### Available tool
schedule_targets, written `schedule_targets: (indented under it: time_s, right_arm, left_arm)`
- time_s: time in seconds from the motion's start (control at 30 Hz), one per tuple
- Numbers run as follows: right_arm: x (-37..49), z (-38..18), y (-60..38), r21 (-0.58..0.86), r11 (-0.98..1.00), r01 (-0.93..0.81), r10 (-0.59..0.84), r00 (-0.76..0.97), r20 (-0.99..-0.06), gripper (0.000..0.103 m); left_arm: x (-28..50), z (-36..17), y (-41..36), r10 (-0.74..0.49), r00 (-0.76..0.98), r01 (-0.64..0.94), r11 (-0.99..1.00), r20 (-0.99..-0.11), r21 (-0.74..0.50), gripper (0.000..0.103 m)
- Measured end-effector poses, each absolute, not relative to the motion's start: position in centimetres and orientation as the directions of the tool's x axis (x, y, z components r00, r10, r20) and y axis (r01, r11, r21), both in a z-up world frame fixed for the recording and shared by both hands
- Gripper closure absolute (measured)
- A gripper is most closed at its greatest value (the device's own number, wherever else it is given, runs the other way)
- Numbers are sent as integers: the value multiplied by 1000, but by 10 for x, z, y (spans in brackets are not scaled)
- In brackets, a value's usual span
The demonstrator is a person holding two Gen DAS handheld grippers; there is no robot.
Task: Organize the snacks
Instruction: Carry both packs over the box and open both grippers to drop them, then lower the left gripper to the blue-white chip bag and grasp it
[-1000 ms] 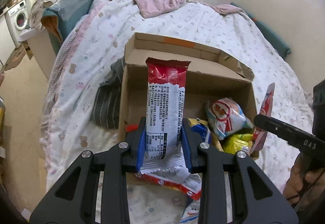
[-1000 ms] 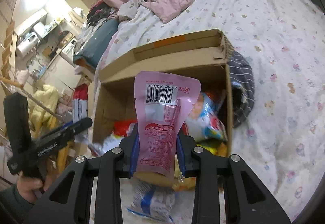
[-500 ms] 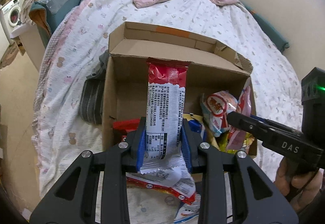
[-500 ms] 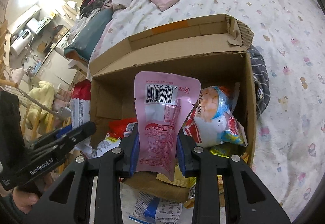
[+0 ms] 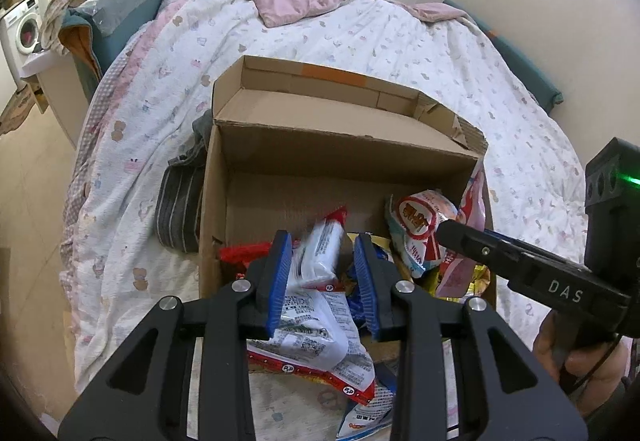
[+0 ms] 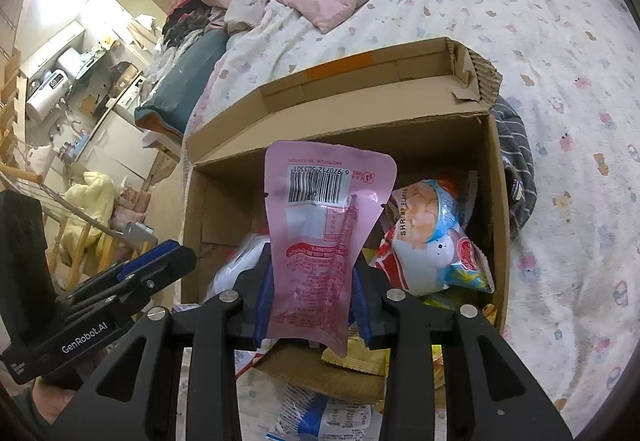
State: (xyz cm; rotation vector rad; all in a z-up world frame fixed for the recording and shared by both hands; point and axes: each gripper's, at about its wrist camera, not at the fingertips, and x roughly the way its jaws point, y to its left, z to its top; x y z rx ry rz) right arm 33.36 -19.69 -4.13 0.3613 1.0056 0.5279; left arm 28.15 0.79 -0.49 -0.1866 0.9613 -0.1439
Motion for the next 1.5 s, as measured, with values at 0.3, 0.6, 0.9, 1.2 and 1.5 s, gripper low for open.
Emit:
schedule_targets:
  time_s: [0.3,0.6,0.9,1.2,1.5]
  right_arm:
    - [334,-35,-213,545,814,-199,566,481,-669,24]
    - [333,-35,-217,530,824,-200,554,480,-680,24]
    - [330,-35,-224,523,829,-195,547,475,-690,24]
    - [327,-35,-233,528,830,-178,543,475,-693,24]
    - [319,-30,-254,533,828,-174,542,491,-682,24]
  left_arm:
    - [282,-4,16,-186,567,5,975,-803,-223,23]
    - [275,-9,36,-147,543,-44,978,-827,-203,23]
    - [233,-18,32,-310,407,5,941,-859,-337,23]
    - [239,-35,-15,-346,329,144,938,-879,-315,23]
    - [273,-76,-37,-375,243,141,926,-894,-350,23]
